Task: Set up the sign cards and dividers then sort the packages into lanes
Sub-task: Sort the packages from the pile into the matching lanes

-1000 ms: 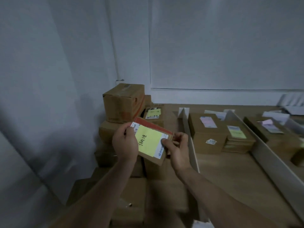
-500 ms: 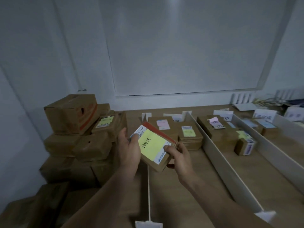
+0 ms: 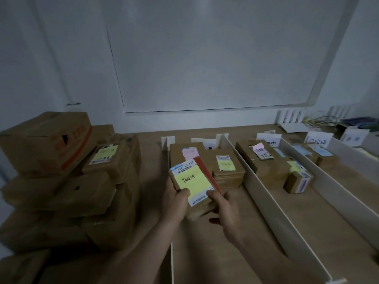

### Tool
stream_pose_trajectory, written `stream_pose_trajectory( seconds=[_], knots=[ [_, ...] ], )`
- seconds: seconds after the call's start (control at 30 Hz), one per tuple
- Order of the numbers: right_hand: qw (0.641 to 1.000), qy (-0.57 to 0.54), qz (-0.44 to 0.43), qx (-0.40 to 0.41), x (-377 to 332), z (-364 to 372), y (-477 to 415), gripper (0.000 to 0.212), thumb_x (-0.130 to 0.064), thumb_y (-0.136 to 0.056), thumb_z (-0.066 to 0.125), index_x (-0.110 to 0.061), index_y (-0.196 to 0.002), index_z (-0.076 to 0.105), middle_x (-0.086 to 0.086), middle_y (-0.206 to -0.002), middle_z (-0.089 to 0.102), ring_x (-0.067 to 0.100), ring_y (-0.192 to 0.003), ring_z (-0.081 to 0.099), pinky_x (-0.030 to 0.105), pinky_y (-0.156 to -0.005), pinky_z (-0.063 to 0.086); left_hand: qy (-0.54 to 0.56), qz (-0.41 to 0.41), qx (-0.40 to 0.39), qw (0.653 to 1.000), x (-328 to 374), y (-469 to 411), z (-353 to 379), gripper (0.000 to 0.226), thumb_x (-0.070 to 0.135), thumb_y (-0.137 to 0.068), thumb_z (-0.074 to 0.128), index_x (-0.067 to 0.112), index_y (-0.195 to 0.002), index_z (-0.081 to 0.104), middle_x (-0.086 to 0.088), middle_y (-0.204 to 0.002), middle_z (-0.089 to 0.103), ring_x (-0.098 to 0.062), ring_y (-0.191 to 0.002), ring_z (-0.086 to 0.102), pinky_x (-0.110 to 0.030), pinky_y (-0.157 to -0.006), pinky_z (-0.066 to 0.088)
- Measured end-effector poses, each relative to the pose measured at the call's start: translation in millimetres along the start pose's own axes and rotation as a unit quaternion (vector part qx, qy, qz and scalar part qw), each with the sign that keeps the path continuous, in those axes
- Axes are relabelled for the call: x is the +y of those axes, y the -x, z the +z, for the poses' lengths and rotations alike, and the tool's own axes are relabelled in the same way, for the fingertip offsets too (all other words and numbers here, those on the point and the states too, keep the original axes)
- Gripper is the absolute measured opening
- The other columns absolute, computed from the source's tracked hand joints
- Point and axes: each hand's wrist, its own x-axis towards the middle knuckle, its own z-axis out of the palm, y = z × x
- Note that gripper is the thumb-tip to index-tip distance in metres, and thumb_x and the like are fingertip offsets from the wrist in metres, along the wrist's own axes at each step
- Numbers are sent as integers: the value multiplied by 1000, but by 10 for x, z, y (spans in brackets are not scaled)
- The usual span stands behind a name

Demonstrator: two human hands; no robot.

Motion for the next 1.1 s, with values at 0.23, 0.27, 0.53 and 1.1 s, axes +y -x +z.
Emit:
stream_pose_trajectory(
  seconds=[0.23, 0.27, 0.53, 1.1],
  knots=[
    [999, 28, 23, -3, 43, 118, -398, 59, -53, -64, 66, -23, -114, 56, 2, -102, 67, 22, -93, 63, 40, -72, 53, -32, -23, -52, 998, -135, -489, 54, 62, -3, -89, 52, 37, -137, 49, 16, -108, 65, -4, -98, 63, -24, -70, 52],
    [999, 31, 25, -8, 64, 119, -440, 60, -53, -65, 64, -26, -118, 55, 1, -103, 67, 21, -94, 63, 39, -72, 53, -36, -26, -60, 997, -169, -539, 64, 61, -3, -89, 52, 38, -135, 49, 15, -111, 65, -5, -100, 63, -25, -72, 53],
    [996, 67, 57, -5, 220, 77, -753, 47, -53, -66, 60, -34, -109, 59, 1, -100, 69, 22, -90, 63, 43, -77, 54, -41, -51, -79, 995, -401, -816, 228, 60, -6, -89, 51, 42, -126, 48, 12, -113, 63, -15, -108, 61, -31, -84, 54],
    [975, 84, 191, -72, 1128, 81, -1607, 31, -41, -97, 60, -22, -120, 54, 10, -109, 67, 30, -94, 66, 40, -78, 53, -186, -164, -23, 969, -1116, -1188, 559, 51, 2, -92, 52, 26, -137, 52, 0, -129, 61, -19, -116, 59, -33, -91, 52]
  ],
)
